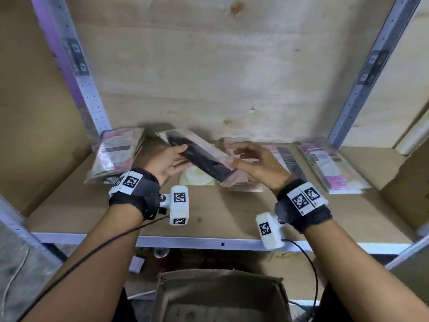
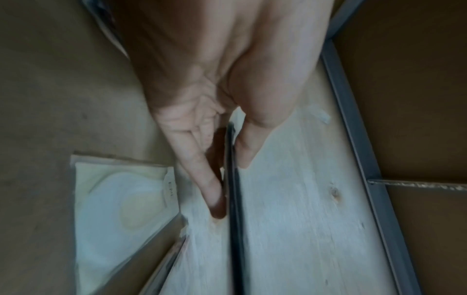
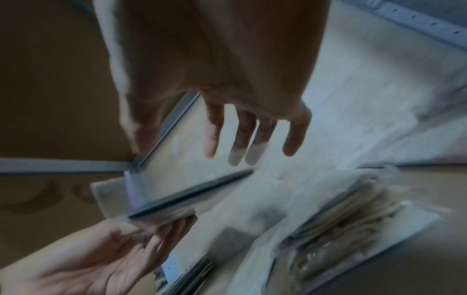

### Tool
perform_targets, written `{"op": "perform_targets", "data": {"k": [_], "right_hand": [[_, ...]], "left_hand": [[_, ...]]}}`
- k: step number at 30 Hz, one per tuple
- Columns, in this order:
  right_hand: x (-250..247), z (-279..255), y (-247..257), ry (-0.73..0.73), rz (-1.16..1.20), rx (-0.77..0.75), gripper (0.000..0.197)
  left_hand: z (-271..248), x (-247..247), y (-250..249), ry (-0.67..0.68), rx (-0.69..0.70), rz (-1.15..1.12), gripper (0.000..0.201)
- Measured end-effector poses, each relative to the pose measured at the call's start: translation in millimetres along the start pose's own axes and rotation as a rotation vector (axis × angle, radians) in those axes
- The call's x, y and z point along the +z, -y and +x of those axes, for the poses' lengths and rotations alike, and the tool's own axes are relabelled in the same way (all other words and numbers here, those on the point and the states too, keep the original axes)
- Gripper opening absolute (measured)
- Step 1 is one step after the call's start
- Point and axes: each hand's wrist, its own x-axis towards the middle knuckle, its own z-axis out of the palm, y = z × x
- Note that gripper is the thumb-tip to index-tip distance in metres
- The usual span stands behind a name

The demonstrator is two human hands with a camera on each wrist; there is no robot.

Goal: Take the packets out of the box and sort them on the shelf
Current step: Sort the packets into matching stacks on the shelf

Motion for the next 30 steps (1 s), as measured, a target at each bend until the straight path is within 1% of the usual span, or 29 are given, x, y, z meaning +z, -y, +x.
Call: {"op": "perform_targets", "data": {"k": [1, 3, 5, 7, 8, 10, 12, 13, 14, 16, 18, 20, 22, 24, 26, 28, 30], "right_hand": [[-3, 1, -6, -0.062, 0.047, 0.044, 0.033], [-6, 3, -15, -0.104, 0.118, 0.139, 0.032], [-6, 4, -23, -0.077, 0.238, 0.207, 0.030], [-6, 2, -28, -0.038, 0.414, 0.226, 0.030], [-8, 2, -31, -0.024, 0.491, 0.228, 0.032], [-13, 0, -37, -0.002, 0.626, 0.231, 0.036], [-20, -2, -45, 0.005, 0.714, 0.244, 0.036], [-23, -4, -49, 0.008, 0.717, 0.248, 0.037], [-27, -6, -52, 0.014, 0.703, 0.249, 0.038], [-35, -10, -59, 0.031, 0.668, 0.254, 0.043], [-46, -15, -64, 0.083, 0.630, 0.271, 0.049], [-57, -19, -67, 0.148, 0.591, 0.280, 0.047], [-64, -21, -72, 0.160, 0.569, 0.283, 0.043], [-67, -21, -77, 0.116, 0.623, 0.300, 0.039], [-68, -22, -79, 0.069, 0.740, 0.320, 0.037], [-66, -21, -77, -0.010, 0.851, 0.335, 0.034], [-63, -19, -73, -0.087, 0.945, 0.354, 0.028]], "left_hand": [[-1, 1, 1, 0.019, -0.008, -0.031, 0.026], [-4, 4, 2, 0.063, -0.020, -0.090, 0.016], [-6, 7, 5, 0.113, -0.021, -0.100, 0.015], [-6, 10, 7, 0.149, -0.022, -0.069, 0.015], [-4, 11, 8, 0.158, -0.025, -0.060, 0.017], [0, 10, 7, 0.151, -0.030, -0.082, 0.027], [7, 5, 3, 0.096, -0.024, -0.123, 0.042], [10, 2, 1, 0.066, -0.022, -0.126, 0.046], [13, -2, -1, 0.045, -0.022, -0.104, 0.046], [17, -10, -4, 0.037, -0.034, 0.021, 0.046], [17, -13, -6, 0.082, -0.056, 0.224, 0.050], [13, -9, -6, 0.154, -0.068, 0.422, 0.055], [8, -2, -5, 0.192, -0.060, 0.479, 0.052], [4, 4, -3, 0.193, -0.045, 0.478, 0.043], [2, 9, 0, 0.158, -0.028, 0.468, 0.037], [2, 10, 4, 0.100, -0.024, 0.415, 0.039], [0, 12, 8, 0.077, -0.025, 0.325, 0.040]]}}
